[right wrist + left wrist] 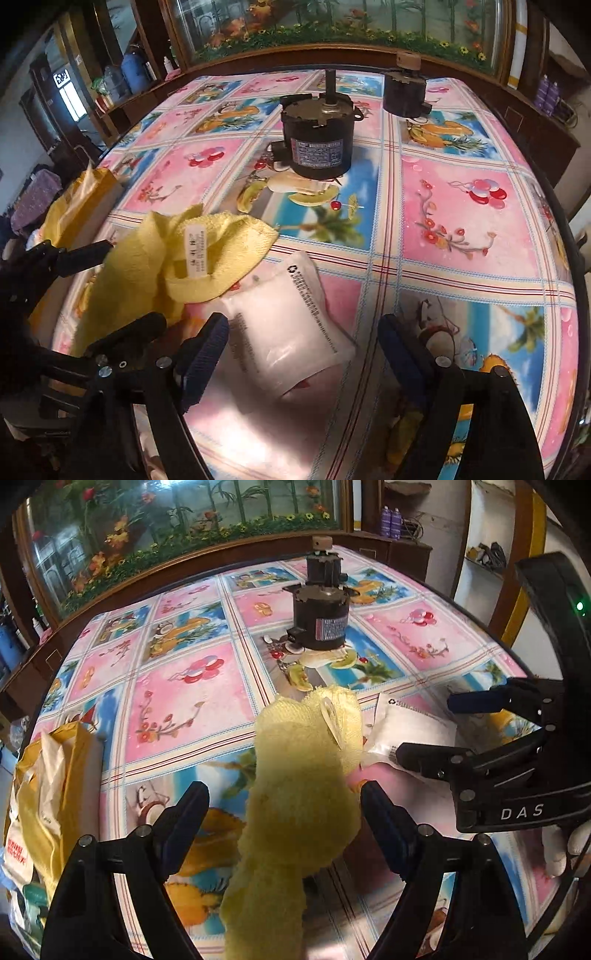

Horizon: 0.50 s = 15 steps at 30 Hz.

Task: Organize soft objects
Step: 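Grasp the yellow towel with the left tool while the right tool grasps the clear sachet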

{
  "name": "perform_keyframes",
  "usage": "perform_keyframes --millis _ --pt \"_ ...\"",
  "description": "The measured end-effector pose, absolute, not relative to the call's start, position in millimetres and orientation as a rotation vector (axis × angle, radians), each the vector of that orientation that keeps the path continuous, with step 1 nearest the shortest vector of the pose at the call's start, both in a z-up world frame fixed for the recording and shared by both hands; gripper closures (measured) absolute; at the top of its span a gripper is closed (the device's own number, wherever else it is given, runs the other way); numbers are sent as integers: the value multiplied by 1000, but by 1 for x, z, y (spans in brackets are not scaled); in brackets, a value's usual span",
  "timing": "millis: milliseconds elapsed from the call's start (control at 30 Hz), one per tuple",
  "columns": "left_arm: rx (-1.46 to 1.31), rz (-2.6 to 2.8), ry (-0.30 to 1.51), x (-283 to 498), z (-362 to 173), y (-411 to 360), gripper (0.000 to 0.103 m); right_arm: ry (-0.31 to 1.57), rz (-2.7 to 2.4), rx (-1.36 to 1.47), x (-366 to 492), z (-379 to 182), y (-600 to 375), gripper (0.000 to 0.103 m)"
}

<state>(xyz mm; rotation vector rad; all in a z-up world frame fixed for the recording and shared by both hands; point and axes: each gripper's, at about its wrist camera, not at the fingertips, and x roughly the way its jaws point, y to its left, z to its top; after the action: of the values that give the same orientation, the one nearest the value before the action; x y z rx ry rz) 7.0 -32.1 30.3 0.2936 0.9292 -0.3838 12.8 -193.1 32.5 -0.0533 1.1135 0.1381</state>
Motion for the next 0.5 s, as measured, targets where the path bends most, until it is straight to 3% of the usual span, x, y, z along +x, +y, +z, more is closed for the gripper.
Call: perform_keyframes --millis 100,200,267,300,400,500 --pt "270 -411 961 15 17 -35 16 1087 158 -63 12 31 -192 18" --pt "230 -444 968 16 14 -34 16 1066 169 -89 7 34 -186 50" --pt "220 -455 962 12 17 -34 29 1065 186 -69 3 37 -181 67" --pt "218 -463 952 8 21 -34 56 1061 199 -56 0 40 -180 71" --pt "111 -500 966 2 32 -23 58 1045 212 -32 -10 46 -176 98" --pt "42 -503 940 -8 46 -9 58 1040 228 -14 -17 51 -174 102"
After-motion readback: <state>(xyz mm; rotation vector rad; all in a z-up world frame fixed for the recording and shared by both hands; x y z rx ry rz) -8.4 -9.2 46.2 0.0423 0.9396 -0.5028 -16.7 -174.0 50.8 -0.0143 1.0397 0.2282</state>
